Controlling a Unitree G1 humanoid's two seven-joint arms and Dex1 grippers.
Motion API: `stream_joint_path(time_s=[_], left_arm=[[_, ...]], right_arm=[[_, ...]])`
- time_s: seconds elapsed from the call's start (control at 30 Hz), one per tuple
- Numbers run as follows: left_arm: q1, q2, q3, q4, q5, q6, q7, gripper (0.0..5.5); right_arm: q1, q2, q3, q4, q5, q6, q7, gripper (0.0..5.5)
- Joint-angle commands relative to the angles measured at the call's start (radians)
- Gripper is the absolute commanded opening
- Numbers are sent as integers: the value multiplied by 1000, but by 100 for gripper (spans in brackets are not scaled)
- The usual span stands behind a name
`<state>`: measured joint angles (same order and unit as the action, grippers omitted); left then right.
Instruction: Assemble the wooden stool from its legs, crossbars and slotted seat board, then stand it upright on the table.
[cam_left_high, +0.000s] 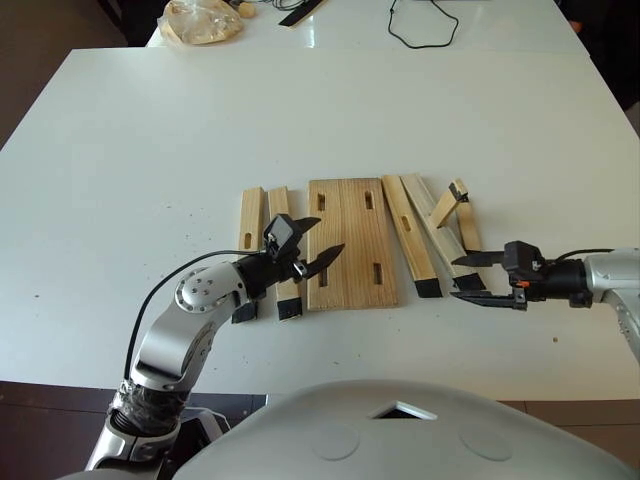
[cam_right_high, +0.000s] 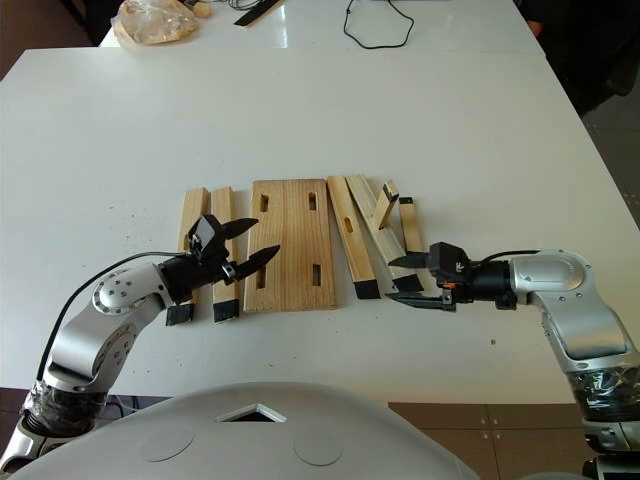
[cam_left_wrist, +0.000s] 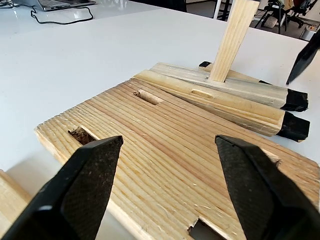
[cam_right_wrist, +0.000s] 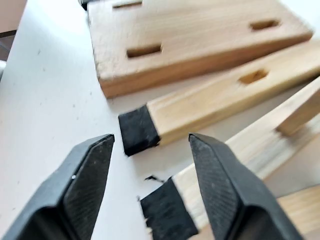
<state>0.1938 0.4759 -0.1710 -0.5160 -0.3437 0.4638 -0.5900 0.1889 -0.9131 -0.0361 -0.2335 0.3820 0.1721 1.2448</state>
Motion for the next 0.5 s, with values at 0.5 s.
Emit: stream_joint_path(time_s=[0.5], left_arm=[[59, -5, 19, -47, 7, 2, 38, 344]], right_arm=[[119, 203, -52, -215, -165, 265, -576, 375]])
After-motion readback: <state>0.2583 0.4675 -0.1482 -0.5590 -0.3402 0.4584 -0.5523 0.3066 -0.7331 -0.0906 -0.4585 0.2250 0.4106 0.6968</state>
